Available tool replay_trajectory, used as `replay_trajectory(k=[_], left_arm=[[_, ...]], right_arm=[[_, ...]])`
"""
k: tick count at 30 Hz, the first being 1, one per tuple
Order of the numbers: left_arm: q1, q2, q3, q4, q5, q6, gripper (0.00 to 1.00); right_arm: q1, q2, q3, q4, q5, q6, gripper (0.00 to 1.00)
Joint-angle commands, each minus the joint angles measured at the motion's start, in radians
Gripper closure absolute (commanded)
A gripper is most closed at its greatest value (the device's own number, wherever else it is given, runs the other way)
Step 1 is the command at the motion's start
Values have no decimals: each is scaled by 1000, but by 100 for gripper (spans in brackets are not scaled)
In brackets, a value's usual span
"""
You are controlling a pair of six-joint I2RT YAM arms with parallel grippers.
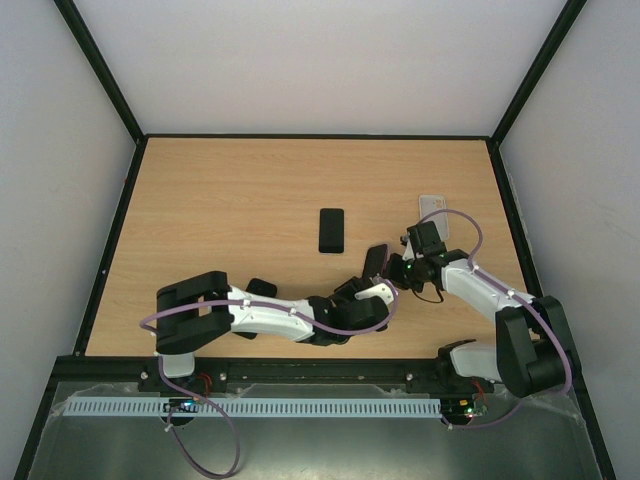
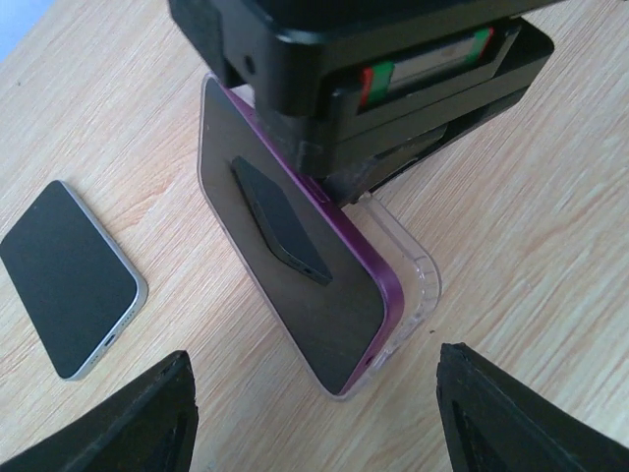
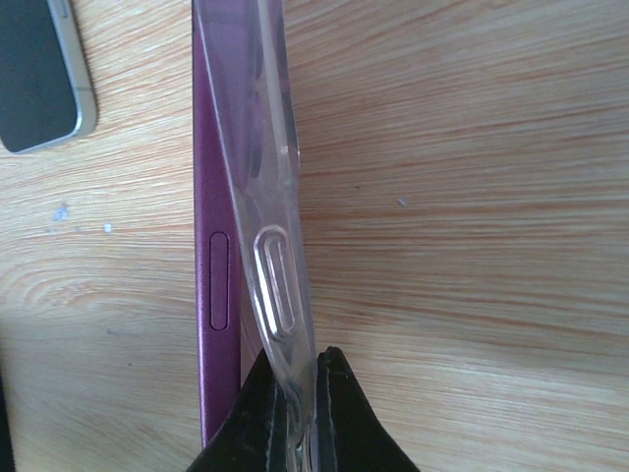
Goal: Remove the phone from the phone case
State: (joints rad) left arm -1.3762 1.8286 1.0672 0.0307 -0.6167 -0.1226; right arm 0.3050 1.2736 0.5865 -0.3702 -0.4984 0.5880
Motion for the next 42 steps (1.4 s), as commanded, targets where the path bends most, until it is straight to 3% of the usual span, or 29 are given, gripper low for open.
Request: replay_trajectory(k=[1,9,18,26,31,42], left_arm=[[-5,49,47,-15,-80,50,33],[5,117,108,-24,-120,89,34],[6,150,138,-53,-192,98,43],[18,153,81,-65,-256,88,44],[28,152,48,-58,-315,95,56],[30,78,6,-31,-320,70,95]], right_arm=[[-4,-3,0,52,-19,0,98],[-4,-35,-17,54,-22,-9,98],[-4,-60,-36,68,-52,-10,98],[-4,-84,-43,99,-207,24,98],[-4,-108,-56,108,-258,33,98],[-4,-140,-67,113,-249,23,98]])
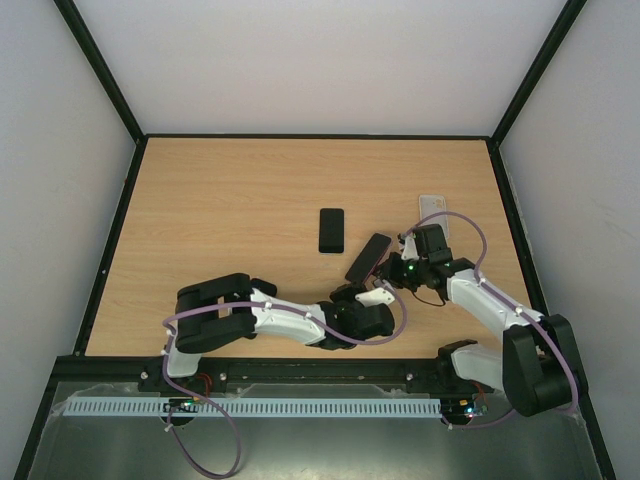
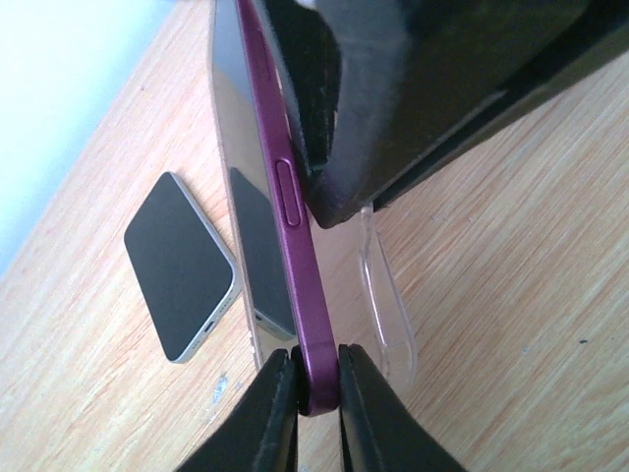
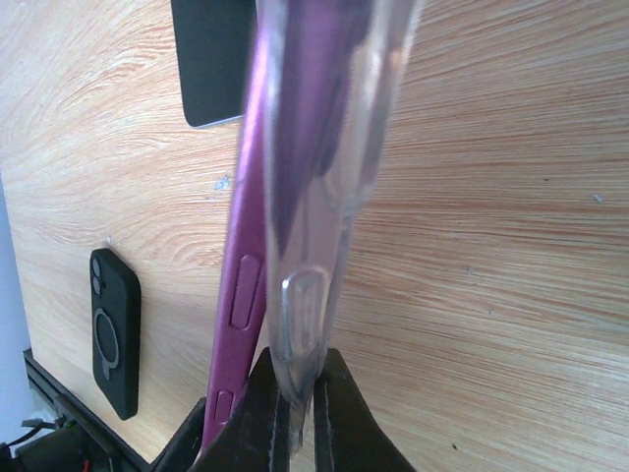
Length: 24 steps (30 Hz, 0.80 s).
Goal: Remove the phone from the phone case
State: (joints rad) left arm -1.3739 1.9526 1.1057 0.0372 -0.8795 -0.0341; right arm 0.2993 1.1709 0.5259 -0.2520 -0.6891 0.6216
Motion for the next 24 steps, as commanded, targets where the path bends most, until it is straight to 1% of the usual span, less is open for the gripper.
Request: replay_trajectory(k=[1,4,10,16,24], left_arm=[[27,-57,-35,-36,-55,-24,97],[29,-95,-44,-31,-39,-44,97],[37,-159,-46,-39,28,-113,97],[67,-222,-53,-47,103,-201,97],[90,-317,-79,-46,175,-266,97]], right_arm=[[1,-39,-6,-8,-49,-16,98],[2,-48,-3,-19,-11,-35,98],[2,-62,18,-70,129,-96,98],[4,-85,23,-91,209,-144,98],[3,-118,47,-101,278,-175,98]])
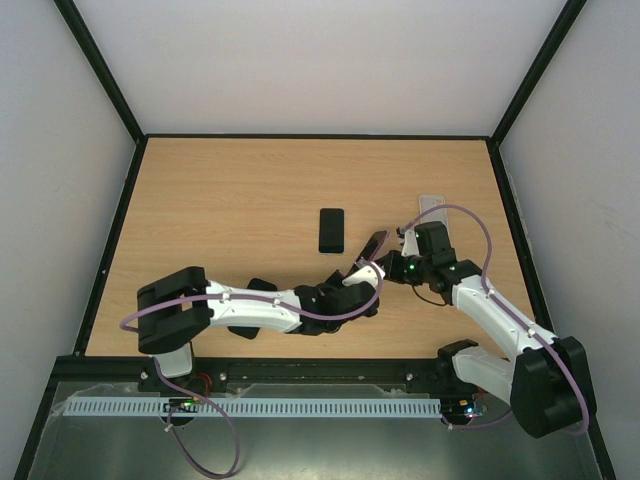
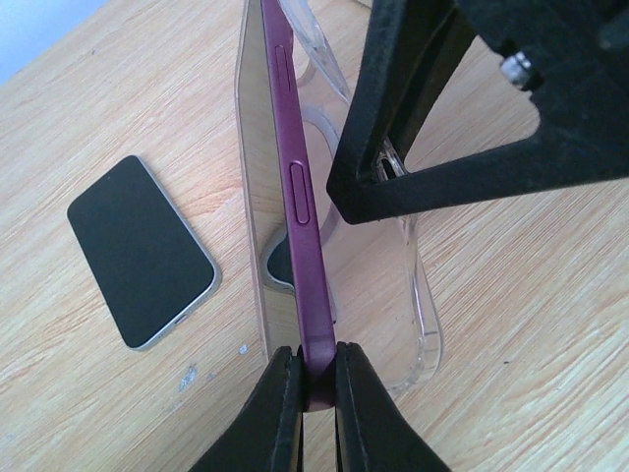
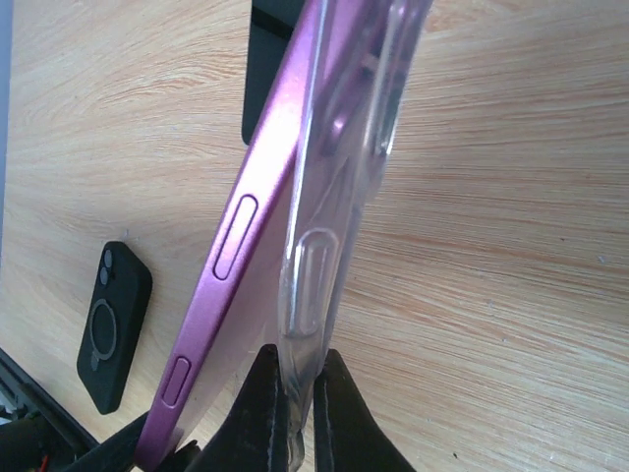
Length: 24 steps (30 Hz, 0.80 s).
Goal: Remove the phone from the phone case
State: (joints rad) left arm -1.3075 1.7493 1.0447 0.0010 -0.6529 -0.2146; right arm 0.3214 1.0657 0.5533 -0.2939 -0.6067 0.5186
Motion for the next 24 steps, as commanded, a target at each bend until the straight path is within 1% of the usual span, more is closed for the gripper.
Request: replay_trajectory(k=[1,7,10,12,13,15,18,21,24], left_arm=[[25,-126,-23,-12,-47,-91,97],[29,-232,-57,-24,-30,-145,97],[30,-282,-91,-17,-17,-165,97],[30,-315,-117,-16,-15,-176,97],[30,-332,-135,-16,-14,-181,97],[30,-376,-167,-14,-8,-190,97],[30,-439,-222,-1,2,-205,97],[30,-493,-273,19,10,-209,97],[30,-530,-303,18,11,-216,97]], right_arm=[[-19,-14,28,-64,208,-79,98],[-18,-14,71,-86,265,-113,98],[-19,-33,99,-80,251,-130,98],[-18,-24,133,-106,234,-164,98],[-19,-14,153,-128,244,-193,98],[-33,9,198,-165,300,-195,98],[-74,63,246,-173,249,-223,98],[-80,157,311,-181,222,-282,98],[-82,282,390,-192,260,-356,98]])
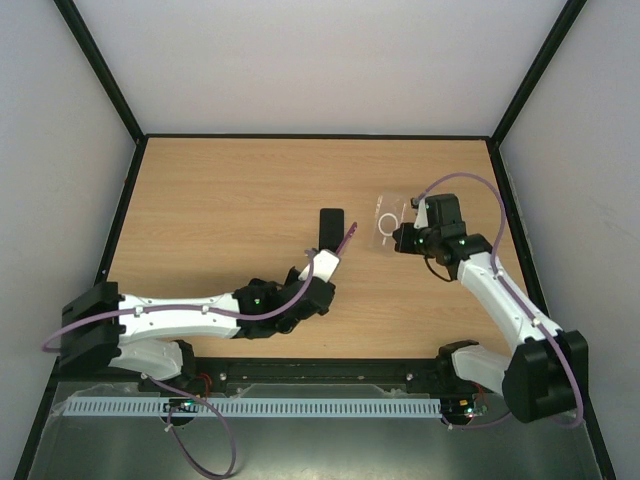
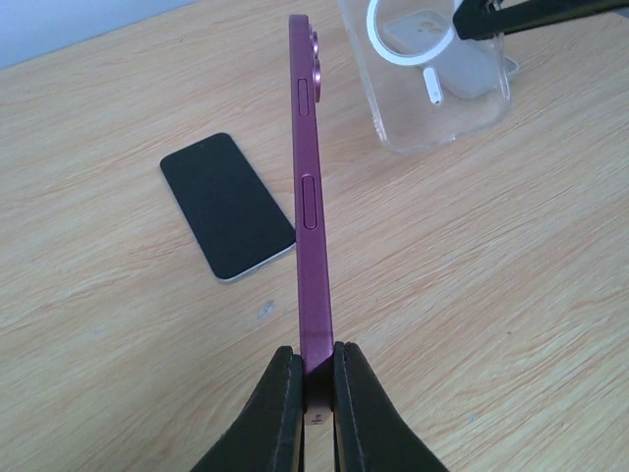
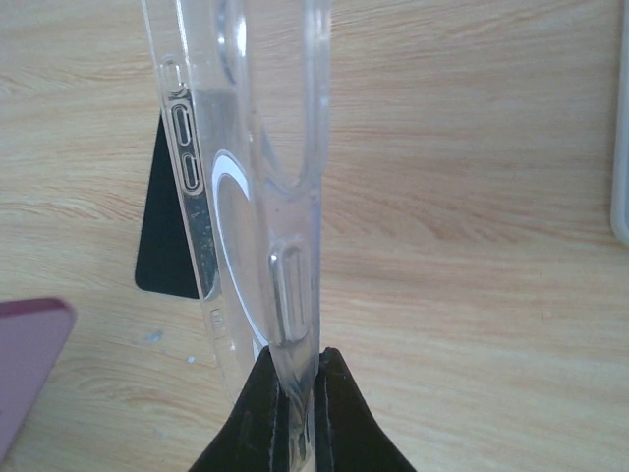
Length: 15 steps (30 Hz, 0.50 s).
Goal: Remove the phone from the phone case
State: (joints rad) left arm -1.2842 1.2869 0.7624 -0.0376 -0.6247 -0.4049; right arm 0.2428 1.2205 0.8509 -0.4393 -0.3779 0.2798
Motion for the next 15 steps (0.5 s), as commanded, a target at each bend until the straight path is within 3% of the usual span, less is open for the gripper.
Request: replay_trajectory(k=[1,6,15], left_arm=[[6,-78,-27,54,-17,-28,97],[7,-126,-59,46,-18,-35,97],[8,-173,-88,33,-22,-42,97]], right_arm=[[-6,151,118,-47,40,-144,98],[-53,361,247,-69,43,-261,98],[-195,598,372,-90,-32,-280,98]])
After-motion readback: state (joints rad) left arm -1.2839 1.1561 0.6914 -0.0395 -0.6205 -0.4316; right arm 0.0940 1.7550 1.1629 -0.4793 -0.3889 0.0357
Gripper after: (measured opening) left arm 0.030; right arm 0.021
